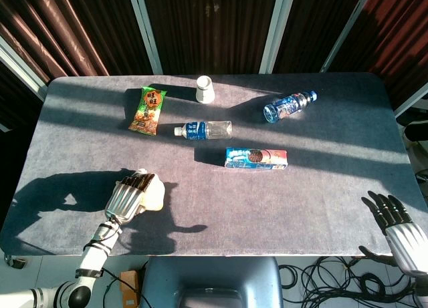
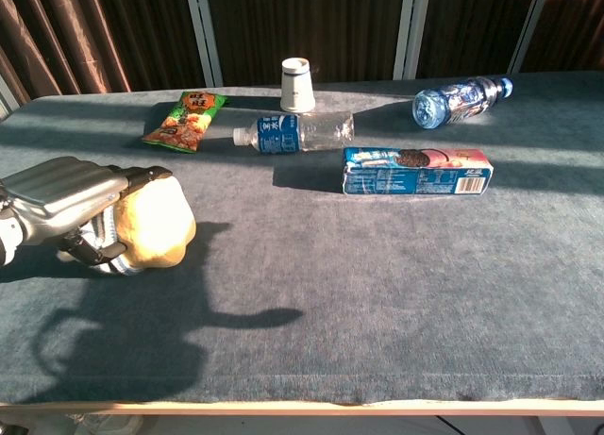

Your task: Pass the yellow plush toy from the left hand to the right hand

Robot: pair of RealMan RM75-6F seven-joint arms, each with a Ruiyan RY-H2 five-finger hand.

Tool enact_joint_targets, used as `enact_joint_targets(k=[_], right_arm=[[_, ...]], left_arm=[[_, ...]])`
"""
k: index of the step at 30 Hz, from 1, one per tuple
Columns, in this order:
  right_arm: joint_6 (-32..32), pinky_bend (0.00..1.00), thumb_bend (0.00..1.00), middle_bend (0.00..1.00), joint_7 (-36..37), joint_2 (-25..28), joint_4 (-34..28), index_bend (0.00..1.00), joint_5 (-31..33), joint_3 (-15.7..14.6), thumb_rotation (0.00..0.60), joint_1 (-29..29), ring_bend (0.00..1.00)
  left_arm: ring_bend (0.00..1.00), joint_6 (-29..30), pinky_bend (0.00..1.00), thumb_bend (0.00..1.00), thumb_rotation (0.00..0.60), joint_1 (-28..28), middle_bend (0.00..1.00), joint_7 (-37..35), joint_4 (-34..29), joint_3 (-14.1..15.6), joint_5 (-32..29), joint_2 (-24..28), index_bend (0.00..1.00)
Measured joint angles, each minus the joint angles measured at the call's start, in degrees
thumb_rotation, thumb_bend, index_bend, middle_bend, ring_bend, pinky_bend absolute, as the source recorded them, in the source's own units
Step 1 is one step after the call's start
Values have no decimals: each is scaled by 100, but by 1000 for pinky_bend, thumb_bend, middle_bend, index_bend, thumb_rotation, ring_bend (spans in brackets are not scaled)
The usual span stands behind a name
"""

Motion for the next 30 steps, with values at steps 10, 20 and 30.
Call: enact_joint_targets(k=[10, 20, 30], right_arm=[[3, 0, 57, 0, 6, 8, 1, 0, -18, -13, 600, 3, 0], [40, 0, 56, 0, 102, 25, 32, 0, -59, -28, 600, 5, 0], [1, 0, 56, 0, 108, 46, 50, 0, -138, -69, 600, 39, 0]], left_arm=[[755, 526, 960, 279, 600, 51, 696, -515, 639, 86, 691, -493, 413], [920, 885, 1000, 291, 600, 31, 884, -933, 1045, 215, 1558, -915, 642], [919, 1243, 1000, 290, 600, -320, 885, -1250, 1043, 57, 2606, -1233, 641]])
